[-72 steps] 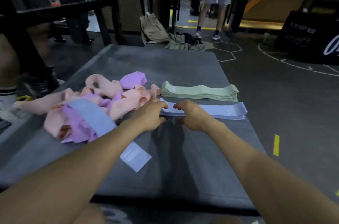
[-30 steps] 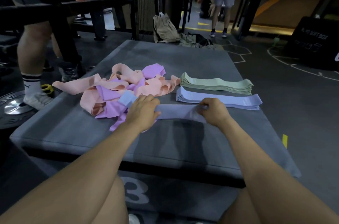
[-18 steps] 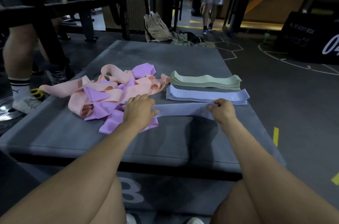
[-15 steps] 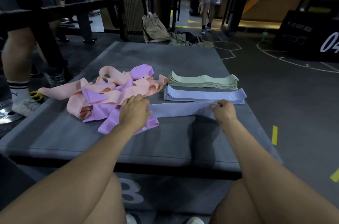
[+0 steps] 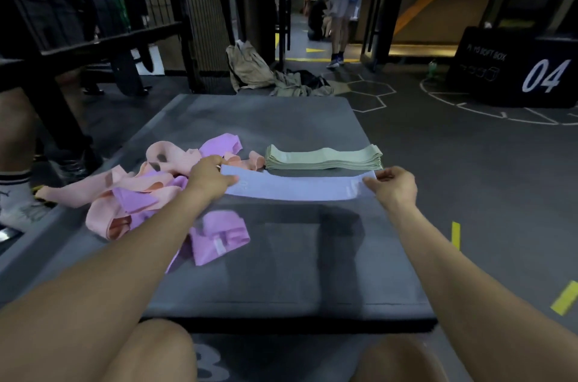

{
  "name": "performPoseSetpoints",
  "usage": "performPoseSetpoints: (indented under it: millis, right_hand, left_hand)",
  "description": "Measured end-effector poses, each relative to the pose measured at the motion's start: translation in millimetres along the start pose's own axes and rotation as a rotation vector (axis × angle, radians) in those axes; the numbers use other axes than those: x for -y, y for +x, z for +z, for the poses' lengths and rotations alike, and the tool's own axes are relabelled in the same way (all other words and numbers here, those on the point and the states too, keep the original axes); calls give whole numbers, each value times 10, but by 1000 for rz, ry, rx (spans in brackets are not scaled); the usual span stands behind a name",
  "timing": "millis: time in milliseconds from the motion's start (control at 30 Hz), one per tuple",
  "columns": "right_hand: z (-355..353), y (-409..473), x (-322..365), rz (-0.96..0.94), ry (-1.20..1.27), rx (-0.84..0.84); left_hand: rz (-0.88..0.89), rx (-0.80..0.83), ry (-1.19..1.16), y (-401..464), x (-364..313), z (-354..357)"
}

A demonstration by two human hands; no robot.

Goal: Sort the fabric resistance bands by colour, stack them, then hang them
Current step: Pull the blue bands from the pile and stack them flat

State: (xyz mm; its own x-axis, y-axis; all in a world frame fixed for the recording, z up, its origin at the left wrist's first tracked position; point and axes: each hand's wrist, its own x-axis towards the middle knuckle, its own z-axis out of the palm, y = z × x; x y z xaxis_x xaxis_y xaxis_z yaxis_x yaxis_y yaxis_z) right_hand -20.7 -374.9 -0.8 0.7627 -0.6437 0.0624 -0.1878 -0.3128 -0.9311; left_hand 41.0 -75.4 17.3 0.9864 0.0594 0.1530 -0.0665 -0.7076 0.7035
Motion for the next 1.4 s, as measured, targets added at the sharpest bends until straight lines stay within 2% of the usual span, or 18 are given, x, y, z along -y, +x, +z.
performPoseSetpoints:
  millis: [233,467,733,967,1200,1267,1400]
  right_hand:
    - [-178,383,112,-93,-131,-54]
    - [-131,765,7,-83,-269,-50]
    - [-8,923,-201,-92,-417,-28]
    - [55,951,-276,-126,-479,-28]
    - [138,915,-290,-315,-679,-50]
    - [249,864,-210,-419,-664,43]
    - [655,645,-56,-552,-605,476]
  left_hand:
    - [-38,-45,-62,254,-352,344]
    - [-85,-9,-117,461,-436,641]
    - [-75,42,-20,510,-334,850]
    - [-100,9,16,544,-226,894]
    - [-65,-11,69,553,-184,924]
    - [-58,-14,83,557,-164,920]
    - [-31,-9,100,568,-131,908]
